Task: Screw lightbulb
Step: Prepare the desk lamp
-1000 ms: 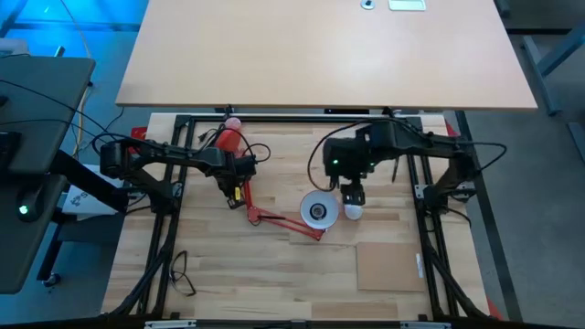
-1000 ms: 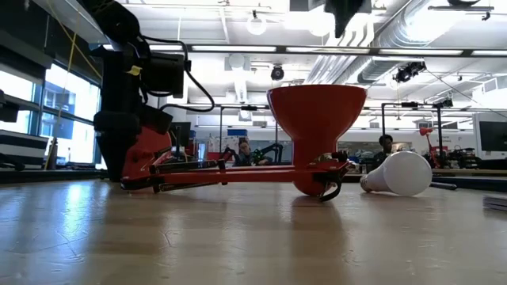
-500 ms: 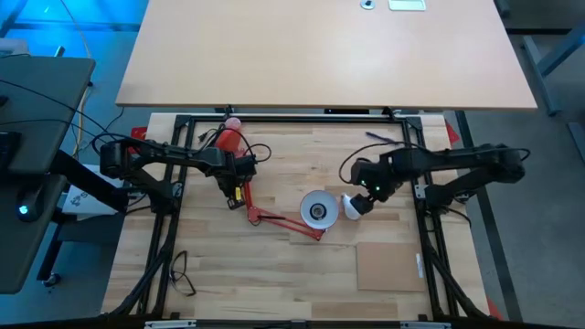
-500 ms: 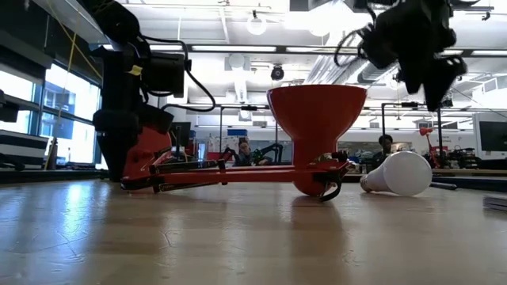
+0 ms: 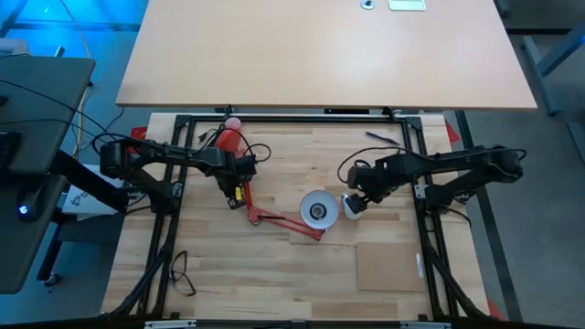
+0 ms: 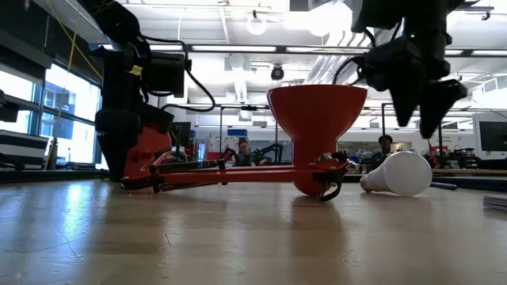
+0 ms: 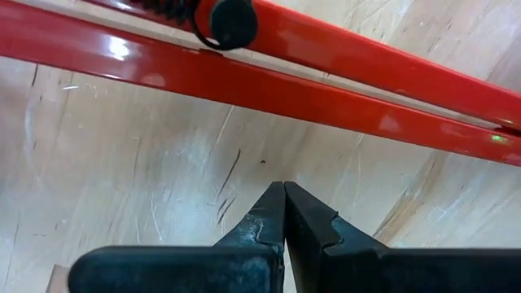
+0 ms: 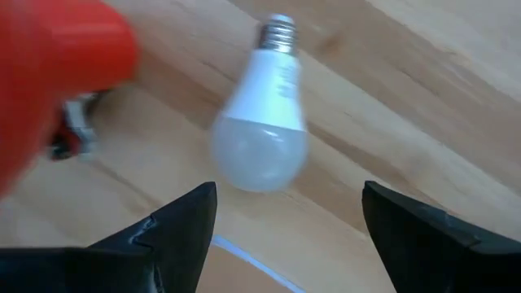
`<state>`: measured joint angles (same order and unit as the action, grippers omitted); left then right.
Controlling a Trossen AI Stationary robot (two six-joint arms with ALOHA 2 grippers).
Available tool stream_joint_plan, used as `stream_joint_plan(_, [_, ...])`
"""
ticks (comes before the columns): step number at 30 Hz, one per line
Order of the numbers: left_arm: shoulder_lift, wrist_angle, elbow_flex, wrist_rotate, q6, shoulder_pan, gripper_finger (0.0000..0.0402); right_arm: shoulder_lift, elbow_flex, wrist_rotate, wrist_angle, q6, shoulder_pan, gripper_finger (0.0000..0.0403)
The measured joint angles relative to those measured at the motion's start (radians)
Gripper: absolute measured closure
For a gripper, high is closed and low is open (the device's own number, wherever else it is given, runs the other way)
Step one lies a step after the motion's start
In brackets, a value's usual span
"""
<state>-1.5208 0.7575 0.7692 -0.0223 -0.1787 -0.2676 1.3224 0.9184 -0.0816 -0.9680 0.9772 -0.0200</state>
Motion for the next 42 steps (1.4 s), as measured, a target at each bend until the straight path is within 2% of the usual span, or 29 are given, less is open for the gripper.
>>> stream_joint_plan(5, [0.0, 0.0, 0.0, 0.002, 0.0, 0.0, 0.0401, 0.0, 0.0, -0.022, 0.052, -0.025, 0.0, 0.0104])
stream_joint_plan(10, [0.0, 0.0, 0.0, 0.004, 0.0, 0.0, 0.0401, 0.0, 0.0, -0.007, 0.049, 0.025, -0.011, 0.0097])
stream_joint_plan(15, [0.0, 0.001, 0.0, 0.004, -0.001, 0.0, 0.0401, 0.0, 0.002, -0.022, -0.014, 0.142, -0.046, 0.0079])
stream_joint_plan(20, [0.0, 0.001, 0.0, 0.004, 0.007, 0.0, 0.0402, 0.0, 0.002, -0.118, 0.023, 0.097, -0.045, 0.0077])
stream_joint_plan(24, [0.0, 0.001, 0.0, 0.004, 0.015, 0.0, 0.0401, 0.0, 0.002, -0.041, 0.041, 0.118, -0.005, 0.0077])
stream_joint_plan(29, [0.0, 0.0, 0.0, 0.004, 0.018, 0.0, 0.0401, 0.0, 0.002, -0.014, 0.053, 0.142, 0.015, 0.0077])
stream_joint_plan(32, [0.0, 0.001, 0.0, 0.004, 0.024, 0.0, 0.0401, 0.0, 0.002, 0.061, 0.086, 0.197, 0.021, 0.0077])
stream_joint_plan(42, [0.0, 0.0, 0.0, 0.004, 0.023, 0.0, 0.0401, 0.0, 0.002, 0.059, 0.157, 0.118, 0.027, 0.0077])
